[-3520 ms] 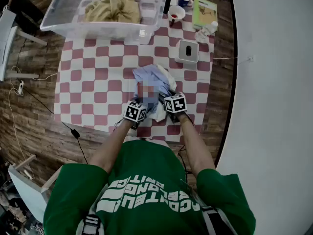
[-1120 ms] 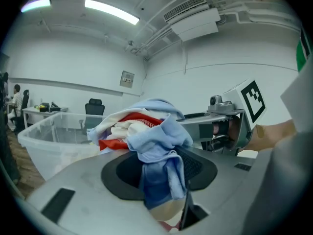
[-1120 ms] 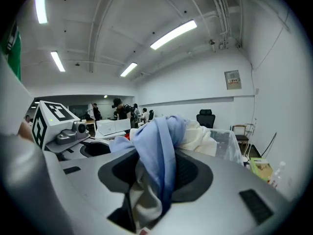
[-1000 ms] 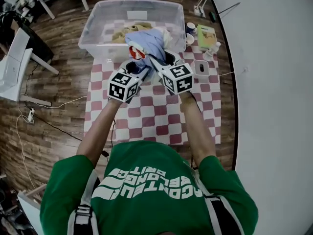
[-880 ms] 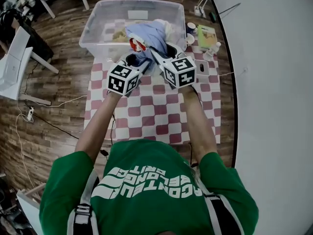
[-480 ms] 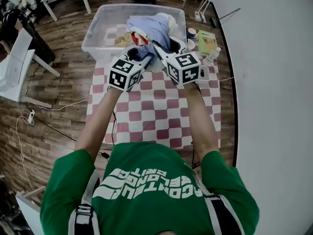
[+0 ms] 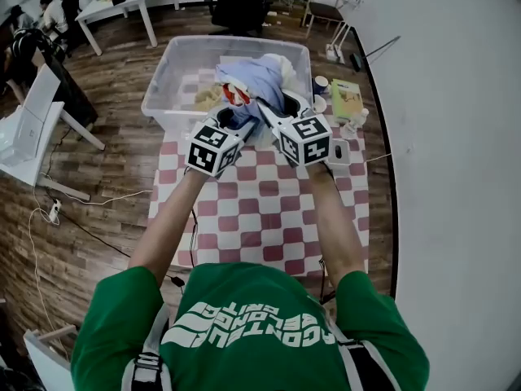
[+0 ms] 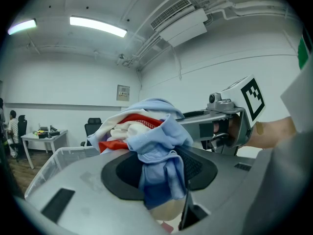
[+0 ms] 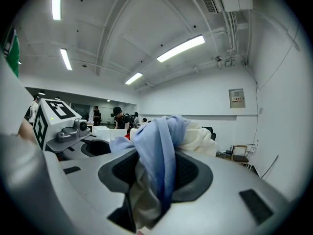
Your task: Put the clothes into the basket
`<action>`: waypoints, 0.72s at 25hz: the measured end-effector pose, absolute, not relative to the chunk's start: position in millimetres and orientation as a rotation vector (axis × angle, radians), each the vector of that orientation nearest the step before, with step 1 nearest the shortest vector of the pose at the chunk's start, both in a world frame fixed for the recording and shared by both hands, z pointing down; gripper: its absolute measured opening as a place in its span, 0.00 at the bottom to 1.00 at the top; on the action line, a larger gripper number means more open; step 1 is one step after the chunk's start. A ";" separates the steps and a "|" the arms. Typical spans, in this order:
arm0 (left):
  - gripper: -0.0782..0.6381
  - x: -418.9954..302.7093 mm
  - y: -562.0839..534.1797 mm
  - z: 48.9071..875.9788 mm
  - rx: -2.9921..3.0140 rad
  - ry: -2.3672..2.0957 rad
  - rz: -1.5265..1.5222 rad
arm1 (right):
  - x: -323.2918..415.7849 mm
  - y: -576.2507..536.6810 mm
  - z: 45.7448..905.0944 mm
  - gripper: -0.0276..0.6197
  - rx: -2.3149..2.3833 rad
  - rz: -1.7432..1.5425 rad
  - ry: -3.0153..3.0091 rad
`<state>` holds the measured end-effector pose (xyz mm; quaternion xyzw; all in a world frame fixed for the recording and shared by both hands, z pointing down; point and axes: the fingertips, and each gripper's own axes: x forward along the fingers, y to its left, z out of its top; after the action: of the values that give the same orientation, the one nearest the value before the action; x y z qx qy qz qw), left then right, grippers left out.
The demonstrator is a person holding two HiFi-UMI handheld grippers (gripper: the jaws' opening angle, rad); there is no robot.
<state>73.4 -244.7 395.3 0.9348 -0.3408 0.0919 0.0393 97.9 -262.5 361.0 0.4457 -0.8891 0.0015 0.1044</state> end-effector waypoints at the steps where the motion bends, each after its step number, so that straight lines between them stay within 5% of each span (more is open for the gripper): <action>1: 0.36 73.8 -249.5 395.3 2.866 -1.046 0.286 | 98.3 -267.4 361.2 0.32 1.314 0.005 -2.620; 18: 0.36 71.0 -372.9 408.2 2.850 -1.093 0.347 | 94.1 -391.7 374.1 0.32 1.263 0.012 -2.596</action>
<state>71.0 -372.9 408.2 0.9272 -0.3554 0.1128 0.0348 94.1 -391.7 374.1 0.4339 -0.8919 0.0041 0.1273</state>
